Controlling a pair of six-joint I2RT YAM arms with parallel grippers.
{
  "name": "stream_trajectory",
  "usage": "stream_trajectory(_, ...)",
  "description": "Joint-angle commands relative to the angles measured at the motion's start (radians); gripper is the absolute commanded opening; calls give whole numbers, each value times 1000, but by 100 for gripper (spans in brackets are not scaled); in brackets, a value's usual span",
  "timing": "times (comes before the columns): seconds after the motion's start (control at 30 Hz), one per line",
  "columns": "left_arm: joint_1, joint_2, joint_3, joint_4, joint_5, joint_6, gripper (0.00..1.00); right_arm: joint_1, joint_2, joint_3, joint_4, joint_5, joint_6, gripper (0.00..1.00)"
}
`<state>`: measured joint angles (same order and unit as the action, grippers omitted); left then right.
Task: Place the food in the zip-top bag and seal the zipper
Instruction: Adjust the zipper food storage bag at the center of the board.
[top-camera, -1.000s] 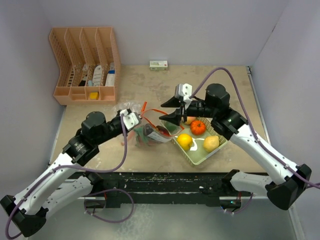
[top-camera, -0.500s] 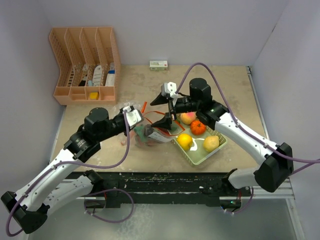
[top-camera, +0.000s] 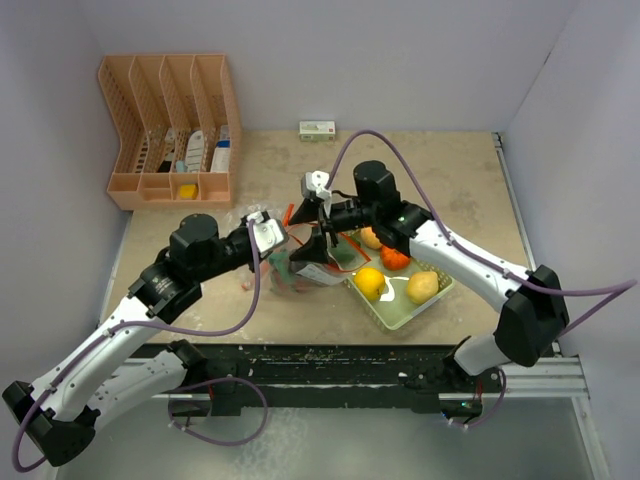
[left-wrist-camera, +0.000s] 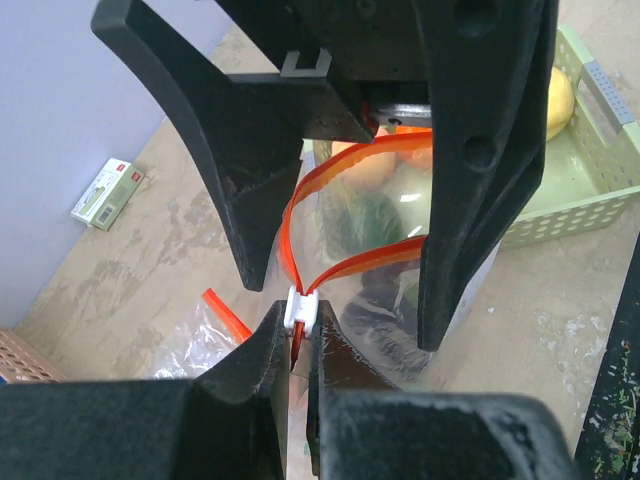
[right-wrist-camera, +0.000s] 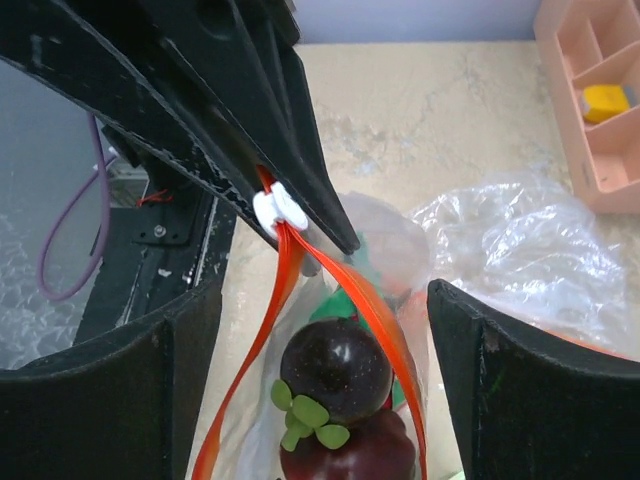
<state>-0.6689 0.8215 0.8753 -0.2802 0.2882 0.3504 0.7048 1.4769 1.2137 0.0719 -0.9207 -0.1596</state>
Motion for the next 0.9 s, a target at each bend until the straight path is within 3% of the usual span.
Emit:
stream_trajectory(0.0, -1, -11, 50, 47, 22, -10, 0, 7, -14, 20, 11, 85, 26, 77)
stream_trajectory(0.03, -1, -10, 49, 48, 22, -10, 0, 7, -20, 16, 11, 106, 32, 66)
stream_trajectory(0.13, -1, -15, 45, 51, 12, -12, 0, 7, -36, 13, 4, 206, 64, 16)
stream_trajectory(0.17, -1, -17, 44, 53, 3, -13, 0, 7, -41, 17, -14, 225, 71, 9)
stream_trajectory(0.23, -1, -29, 35, 52, -6, -17, 0, 7, -45, 25, -25, 255, 97, 4)
stream_trajectory(0.3, 0, -48, 19, 52, -10, -23, 8, 7, -45, 43, -46, 282, 107, 0)
stream_trajectory(0.57, -1, -70, -44, 90, -3, -38, 40, 7, -38, 82, -87, 177, 110, 0)
stream_trajectory(0.87, -1, -33, -86, 189, 5, -29, 45, 7, -57, 82, -96, 130, 77, 0)
